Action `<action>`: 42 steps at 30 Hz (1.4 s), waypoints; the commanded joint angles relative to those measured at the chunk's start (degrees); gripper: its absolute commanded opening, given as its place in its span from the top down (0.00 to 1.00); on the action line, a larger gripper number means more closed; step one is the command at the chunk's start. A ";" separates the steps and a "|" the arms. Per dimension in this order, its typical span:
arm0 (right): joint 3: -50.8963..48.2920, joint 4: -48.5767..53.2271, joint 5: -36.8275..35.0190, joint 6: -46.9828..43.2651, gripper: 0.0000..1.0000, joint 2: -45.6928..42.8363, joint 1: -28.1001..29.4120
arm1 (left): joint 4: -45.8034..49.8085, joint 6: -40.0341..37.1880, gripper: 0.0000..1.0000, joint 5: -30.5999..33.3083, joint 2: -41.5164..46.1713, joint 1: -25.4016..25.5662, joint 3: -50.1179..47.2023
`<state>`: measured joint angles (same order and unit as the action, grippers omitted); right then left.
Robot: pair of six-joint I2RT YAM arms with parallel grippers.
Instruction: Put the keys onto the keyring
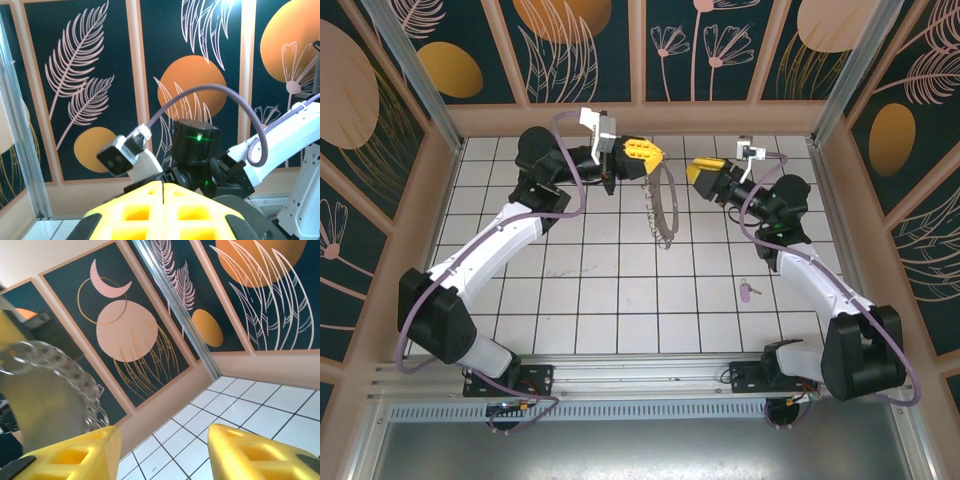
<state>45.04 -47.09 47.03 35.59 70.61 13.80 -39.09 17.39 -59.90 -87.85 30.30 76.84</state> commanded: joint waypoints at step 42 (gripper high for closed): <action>16.11 -0.97 13.71 -3.16 0.88 5.49 6.02 | 0.51 9.92 1.00 -8.04 -8.83 -2.27 8.37</action>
<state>58.78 -44.86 59.29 32.93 75.57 18.96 -36.80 26.30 -67.26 -96.44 28.38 83.26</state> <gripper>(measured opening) 0.144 0.045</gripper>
